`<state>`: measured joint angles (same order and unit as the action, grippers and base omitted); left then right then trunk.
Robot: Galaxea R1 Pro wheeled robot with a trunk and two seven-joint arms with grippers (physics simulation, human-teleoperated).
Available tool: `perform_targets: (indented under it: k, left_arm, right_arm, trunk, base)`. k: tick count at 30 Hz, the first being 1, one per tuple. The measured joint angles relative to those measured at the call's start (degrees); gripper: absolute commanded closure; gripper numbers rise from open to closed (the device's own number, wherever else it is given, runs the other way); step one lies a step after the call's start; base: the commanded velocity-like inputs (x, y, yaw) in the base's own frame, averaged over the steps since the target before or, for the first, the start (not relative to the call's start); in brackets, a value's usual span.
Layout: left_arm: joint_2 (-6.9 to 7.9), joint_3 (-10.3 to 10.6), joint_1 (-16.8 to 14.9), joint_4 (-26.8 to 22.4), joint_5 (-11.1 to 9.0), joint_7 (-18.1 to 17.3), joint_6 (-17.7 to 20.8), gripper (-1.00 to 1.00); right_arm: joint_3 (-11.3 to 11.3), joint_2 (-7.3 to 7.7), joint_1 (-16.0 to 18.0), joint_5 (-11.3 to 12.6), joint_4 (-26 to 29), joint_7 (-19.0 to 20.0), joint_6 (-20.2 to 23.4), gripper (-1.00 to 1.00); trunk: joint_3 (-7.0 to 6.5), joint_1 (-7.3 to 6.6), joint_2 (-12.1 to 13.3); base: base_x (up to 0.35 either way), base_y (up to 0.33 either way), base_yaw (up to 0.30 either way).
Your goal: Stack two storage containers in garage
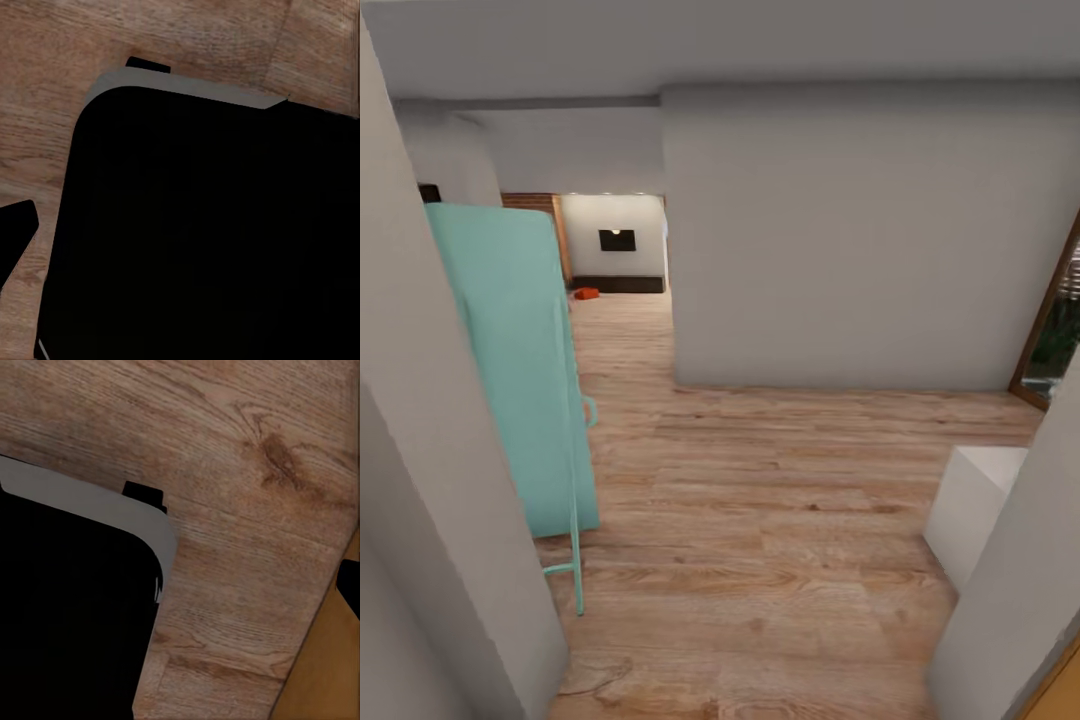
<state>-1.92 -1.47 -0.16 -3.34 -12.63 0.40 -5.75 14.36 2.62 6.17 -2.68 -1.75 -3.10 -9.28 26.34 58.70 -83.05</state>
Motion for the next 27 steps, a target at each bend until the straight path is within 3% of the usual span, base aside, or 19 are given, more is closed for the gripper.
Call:
perform_targets:
  k: [27]
  left_arm:
    - [0.0,-0.05,0.0,0.0,-0.01,0.0,-0.29,-1.0]
  right_arm:
    - [0.03,0.13,0.0,-0.02,-0.05,0.09,0.27,-1.0]
  trunk:
    - [0.0,0.0,0.0]
  base:
    - [0.325,0.0,0.0]
